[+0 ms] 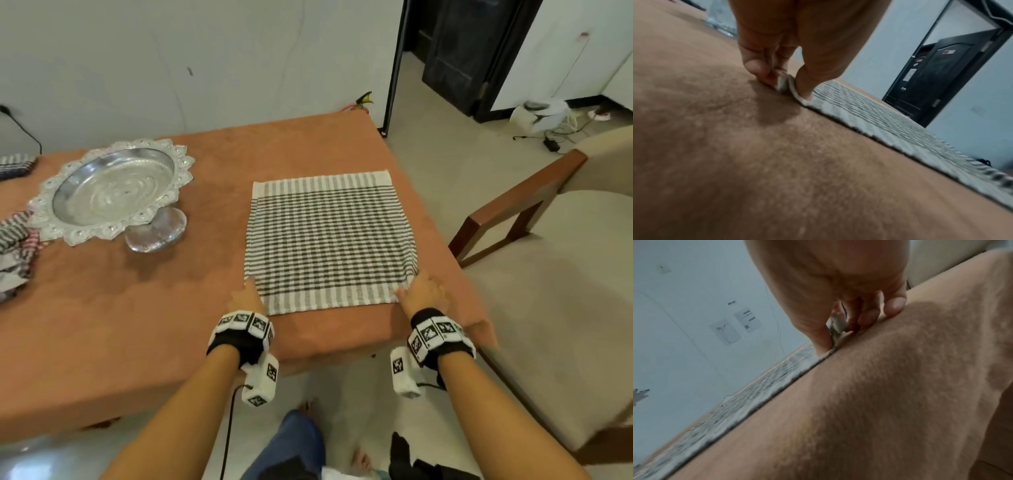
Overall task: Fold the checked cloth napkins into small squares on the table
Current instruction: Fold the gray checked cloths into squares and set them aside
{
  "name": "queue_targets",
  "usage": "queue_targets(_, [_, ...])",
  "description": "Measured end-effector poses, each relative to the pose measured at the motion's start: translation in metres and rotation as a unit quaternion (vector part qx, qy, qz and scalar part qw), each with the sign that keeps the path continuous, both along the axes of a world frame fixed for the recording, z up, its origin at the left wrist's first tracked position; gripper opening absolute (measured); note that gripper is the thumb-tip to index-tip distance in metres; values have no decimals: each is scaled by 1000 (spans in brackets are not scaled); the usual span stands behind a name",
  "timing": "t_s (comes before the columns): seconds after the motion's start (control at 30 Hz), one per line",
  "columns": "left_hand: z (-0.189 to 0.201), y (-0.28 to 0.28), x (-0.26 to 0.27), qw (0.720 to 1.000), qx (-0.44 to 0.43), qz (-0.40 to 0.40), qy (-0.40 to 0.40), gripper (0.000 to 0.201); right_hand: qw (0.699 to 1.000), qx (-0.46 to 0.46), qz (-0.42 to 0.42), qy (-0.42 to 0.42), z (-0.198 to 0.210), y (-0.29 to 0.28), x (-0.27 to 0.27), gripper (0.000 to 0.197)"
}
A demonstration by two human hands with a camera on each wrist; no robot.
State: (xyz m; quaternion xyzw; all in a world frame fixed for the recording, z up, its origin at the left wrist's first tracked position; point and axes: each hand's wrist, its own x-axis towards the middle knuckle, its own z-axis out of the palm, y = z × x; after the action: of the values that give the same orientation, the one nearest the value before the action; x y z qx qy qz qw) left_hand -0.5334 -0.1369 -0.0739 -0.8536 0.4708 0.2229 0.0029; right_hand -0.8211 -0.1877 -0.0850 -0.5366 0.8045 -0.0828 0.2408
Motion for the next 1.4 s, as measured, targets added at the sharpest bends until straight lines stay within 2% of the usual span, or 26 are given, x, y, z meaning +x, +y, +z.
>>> queue_targets(0.1, [10, 1, -2, 996, -28, 43, 67, 54, 997, 12, -10, -79, 5, -4, -2, 13])
queue_targets(0.13, [15, -2, -3, 993, -43, 63, 85, 48, 994, 11, -10, -104, 6, -9, -5, 10])
queue_targets(0.2, [18, -7, -1, 987, -59, 99, 109, 39, 986, -9, -19, -164, 12, -17, -11, 7])
queue_targets(0.27, [18, -9, 4, 981, -72, 112, 141, 37, 971, -41, -21, -233, 17, -16, -22, 31])
queue_targets(0.3, [21, -11, 8, 975, -91, 120, 163, 34, 967, -55, -5, -248, 19, -15, -27, 32])
queue_targets(0.37, [27, -13, 17, 964, -129, 119, 200, 18, 961, -90, 25, -261, 25, -11, -41, 14])
queue_targets(0.43, [38, -22, 26, 950, -154, 116, 245, 19, 941, -121, 34, -314, 36, -17, -49, 12])
queue_targets(0.5, [48, -42, 38, 925, -182, 130, 307, 27, 921, -134, 26, -365, 51, -36, -50, 21])
queue_targets(0.6, [62, -82, 48, 865, -227, 200, 400, 27, 912, -126, 9, -391, 71, -80, -42, 23])
queue_targets(0.67, [70, -113, 53, 821, -243, 236, 461, 35, 909, -103, 8, -405, 76, -120, -36, 23])
queue_targets(0.7, [72, -131, 57, 811, -236, 241, 478, 40, 910, -92, 14, -405, 77, -141, -30, 26])
queue_targets(0.73, [70, -146, 62, 814, -225, 239, 480, 43, 913, -83, 16, -400, 76, -160, -27, 31])
queue_targets(0.8, [61, -178, 73, 860, -214, 209, 413, 35, 925, -76, 17, -373, 71, -200, -17, 37])
queue_targets(0.87, [49, -208, 84, 916, -216, 155, 299, 13, 941, -80, 16, -327, 70, -233, -3, 27])
queue_targets(0.93, [35, -233, 91, 944, -212, 120, 221, 21, 956, -81, 20, -280, 68, -259, 10, 12])
queue_targets(1.03, [15, -272, 99, 953, -204, 106, 198, 26, 964, -59, -11, -260, 51, -303, 24, 16])
queue_targets(1.2, [-5, -310, 103, 974, -151, 98, 136, 39, 963, 0, -77, -259, 6, -354, 14, 13])
queue_targets(1.27, [-10, -318, 105, 979, -135, 98, 116, 39, 978, 2, -50, -202, 4, -359, 18, 12])
queue_targets(1.4, [-15, -329, 105, 986, -117, 93, 73, 49, 996, -13, 11, -91, 8, -365, 24, 29])
